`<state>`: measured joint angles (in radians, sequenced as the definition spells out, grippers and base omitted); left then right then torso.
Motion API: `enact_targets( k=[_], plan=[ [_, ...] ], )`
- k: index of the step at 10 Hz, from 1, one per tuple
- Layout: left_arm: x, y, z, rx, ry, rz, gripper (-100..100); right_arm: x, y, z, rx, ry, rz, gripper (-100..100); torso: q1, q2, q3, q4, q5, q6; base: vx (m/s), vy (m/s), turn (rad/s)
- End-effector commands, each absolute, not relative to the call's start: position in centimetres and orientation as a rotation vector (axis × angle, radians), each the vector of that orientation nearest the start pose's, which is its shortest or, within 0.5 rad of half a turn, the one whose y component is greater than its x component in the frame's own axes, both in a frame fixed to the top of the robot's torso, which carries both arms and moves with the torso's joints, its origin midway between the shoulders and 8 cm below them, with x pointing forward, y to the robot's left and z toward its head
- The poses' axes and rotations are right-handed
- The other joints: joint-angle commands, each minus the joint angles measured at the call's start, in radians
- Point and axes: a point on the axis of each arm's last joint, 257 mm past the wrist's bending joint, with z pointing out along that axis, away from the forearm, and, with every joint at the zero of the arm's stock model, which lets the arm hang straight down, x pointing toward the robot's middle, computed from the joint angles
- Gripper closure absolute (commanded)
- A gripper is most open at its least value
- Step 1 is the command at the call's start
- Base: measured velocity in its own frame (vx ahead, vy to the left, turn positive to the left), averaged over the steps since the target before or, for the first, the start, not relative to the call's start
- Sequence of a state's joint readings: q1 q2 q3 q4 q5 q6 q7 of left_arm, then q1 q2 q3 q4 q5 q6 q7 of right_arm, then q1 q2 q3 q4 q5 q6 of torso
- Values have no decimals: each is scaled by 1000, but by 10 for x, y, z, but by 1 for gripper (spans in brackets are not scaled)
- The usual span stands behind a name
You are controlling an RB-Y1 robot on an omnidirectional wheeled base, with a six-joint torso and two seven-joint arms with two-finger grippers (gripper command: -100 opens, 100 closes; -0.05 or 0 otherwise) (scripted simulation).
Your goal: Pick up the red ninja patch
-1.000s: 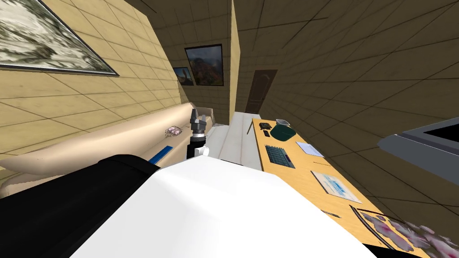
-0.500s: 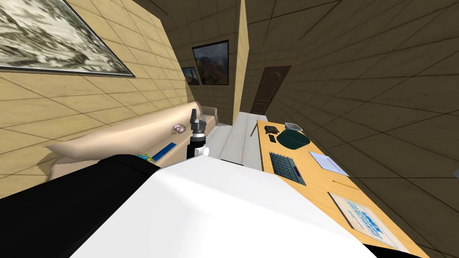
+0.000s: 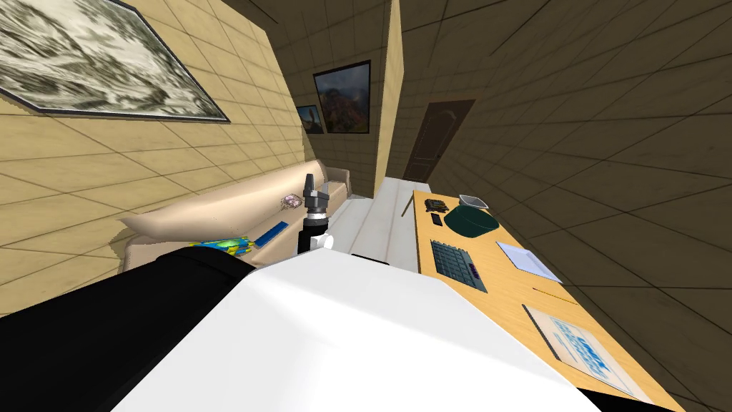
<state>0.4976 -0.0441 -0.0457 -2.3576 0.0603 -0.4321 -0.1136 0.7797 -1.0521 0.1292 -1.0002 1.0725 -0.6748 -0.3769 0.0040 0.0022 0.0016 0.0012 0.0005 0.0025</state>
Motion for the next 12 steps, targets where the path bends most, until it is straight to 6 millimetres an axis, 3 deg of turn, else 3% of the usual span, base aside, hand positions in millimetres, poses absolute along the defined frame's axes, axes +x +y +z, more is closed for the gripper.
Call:
enact_targets(
  k=[1, 6, 9, 10, 11, 12],
  plan=[
    [340, 275, 47, -681, 562, -1285, 0, -37, -593, -476, 206, 2996, 91, -100, 0, 0, 0, 0, 0, 0, -96, 10, 121],
    [340, 275, 47, -681, 562, -1285, 0, -23, -592, -479, 286, 2991, 95, -100, -1, 0, 0, 0, 0, 0, -79, -7, 53],
    [340, 275, 47, -681, 562, -1285, 0, 5, -591, -485, 281, 2988, 86, -100, 0, 1, 0, 0, 0, 0, -117, 5, 111],
    [340, 275, 47, -680, 562, -1285, 0, 5, -591, -485, 342, 2983, 91, -100, 0, 3, 1, 1, 0, -1, -117, -9, 62],
    [340, 275, 47, -681, 562, -1285, 0, 20, -591, -487, 309, 2983, 81, -100, -1, 2, 1, 0, 0, 0, -144, -17, 124],
    [340, 275, 47, -680, 562, -1285, 0, 20, -591, -487, 349, 2979, 84, -100, -2, 3, 2, 1, 0, -1, -126, 2, 64]
  ],
)
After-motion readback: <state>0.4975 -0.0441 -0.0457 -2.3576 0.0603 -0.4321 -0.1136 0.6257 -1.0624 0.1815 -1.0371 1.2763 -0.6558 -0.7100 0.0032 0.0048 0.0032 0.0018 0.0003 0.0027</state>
